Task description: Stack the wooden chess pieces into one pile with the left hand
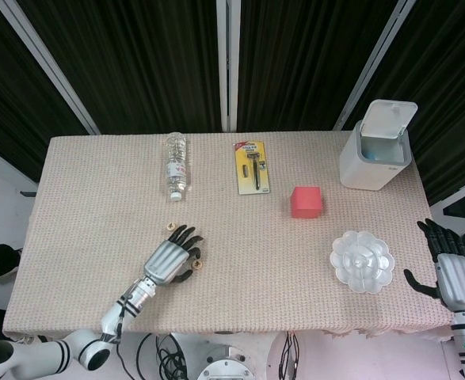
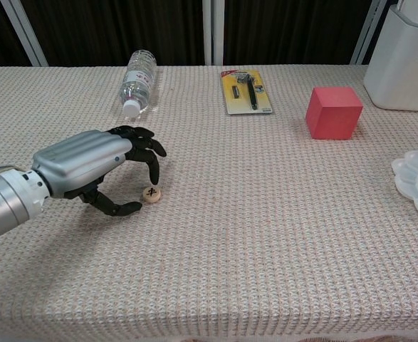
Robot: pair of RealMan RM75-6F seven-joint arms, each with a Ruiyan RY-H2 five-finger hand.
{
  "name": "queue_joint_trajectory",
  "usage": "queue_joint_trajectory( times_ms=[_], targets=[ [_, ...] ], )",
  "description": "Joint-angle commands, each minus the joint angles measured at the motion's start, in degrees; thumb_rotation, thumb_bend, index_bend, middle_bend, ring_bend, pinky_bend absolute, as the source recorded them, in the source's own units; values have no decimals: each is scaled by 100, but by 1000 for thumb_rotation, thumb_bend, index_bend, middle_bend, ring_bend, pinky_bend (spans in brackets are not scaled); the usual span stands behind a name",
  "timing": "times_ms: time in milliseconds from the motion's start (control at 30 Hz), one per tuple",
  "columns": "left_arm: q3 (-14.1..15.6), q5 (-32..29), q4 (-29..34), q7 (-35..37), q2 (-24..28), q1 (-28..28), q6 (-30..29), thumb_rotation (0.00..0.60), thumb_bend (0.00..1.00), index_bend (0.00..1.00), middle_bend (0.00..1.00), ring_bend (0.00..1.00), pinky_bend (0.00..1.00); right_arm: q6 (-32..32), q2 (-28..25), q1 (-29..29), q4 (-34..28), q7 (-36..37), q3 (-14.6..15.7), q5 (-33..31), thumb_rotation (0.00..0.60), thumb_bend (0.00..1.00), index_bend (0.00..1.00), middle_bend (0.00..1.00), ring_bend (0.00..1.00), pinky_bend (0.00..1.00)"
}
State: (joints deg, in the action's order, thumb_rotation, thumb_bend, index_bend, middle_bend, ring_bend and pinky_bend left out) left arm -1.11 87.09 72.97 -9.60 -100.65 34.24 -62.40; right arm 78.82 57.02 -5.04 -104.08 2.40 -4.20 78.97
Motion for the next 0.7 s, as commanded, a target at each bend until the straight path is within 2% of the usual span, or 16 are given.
queue_joint_trajectory(
  times_ms=[33, 367, 700],
  targets=[
    [-1, 2, -15, 14, -16, 8, 9, 600, 285, 429, 162, 0, 0, -7, -3, -4, 0, -10, -5, -18, 600, 240, 0, 0, 0, 0],
    [-5, 29, -72, 91, -73, 58, 56, 600, 285, 403, 162, 0, 0, -14, 2, -7, -4, -27, -6, -26, 600, 241, 0, 0, 0, 0],
    [-12, 0, -74, 45, -91, 79, 96, 600, 286, 431, 163, 0, 0, -14, -4, -4, 0, -7, -10, -31, 600, 241, 0, 0, 0, 0]
  ],
)
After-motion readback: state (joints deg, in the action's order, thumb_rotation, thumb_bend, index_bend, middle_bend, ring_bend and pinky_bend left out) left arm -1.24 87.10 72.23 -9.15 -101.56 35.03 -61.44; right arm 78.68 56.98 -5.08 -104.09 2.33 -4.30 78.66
